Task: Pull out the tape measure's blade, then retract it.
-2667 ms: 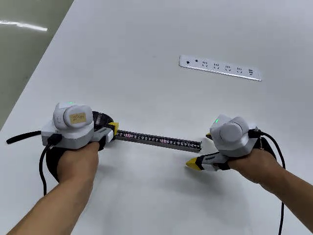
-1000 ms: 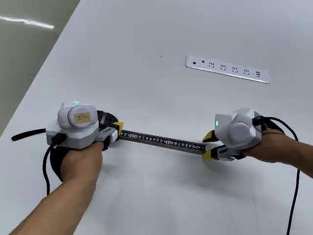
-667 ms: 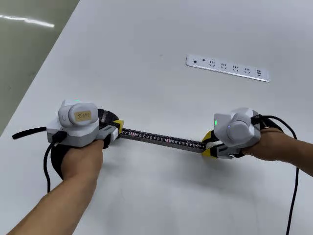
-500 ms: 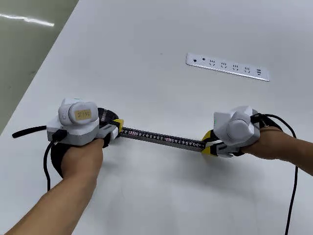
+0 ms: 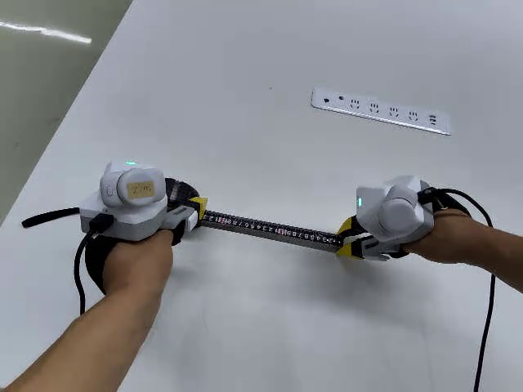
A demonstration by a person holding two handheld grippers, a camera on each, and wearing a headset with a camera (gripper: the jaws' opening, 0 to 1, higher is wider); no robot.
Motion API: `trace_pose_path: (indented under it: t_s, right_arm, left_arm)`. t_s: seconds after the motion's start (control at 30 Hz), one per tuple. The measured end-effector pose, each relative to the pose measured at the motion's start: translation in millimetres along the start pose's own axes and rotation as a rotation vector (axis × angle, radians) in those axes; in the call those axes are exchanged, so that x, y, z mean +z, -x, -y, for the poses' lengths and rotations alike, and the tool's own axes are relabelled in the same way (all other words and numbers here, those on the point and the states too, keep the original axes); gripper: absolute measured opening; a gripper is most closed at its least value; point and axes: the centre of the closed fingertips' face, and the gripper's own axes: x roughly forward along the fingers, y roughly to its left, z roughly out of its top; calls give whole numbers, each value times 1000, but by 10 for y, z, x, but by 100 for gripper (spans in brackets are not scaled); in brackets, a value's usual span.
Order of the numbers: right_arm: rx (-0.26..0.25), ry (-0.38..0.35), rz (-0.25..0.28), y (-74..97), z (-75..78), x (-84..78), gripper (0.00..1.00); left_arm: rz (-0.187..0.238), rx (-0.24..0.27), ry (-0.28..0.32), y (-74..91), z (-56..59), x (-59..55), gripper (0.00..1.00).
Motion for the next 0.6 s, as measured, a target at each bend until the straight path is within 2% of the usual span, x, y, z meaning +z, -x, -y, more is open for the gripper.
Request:
trace_pose_path:
  t_s: [0.6]
  right_arm:
    - [-9, 10, -3, -27, 7, 67, 13]
  left_arm:
    - [5, -8, -9, -7, -12, -4, 56]
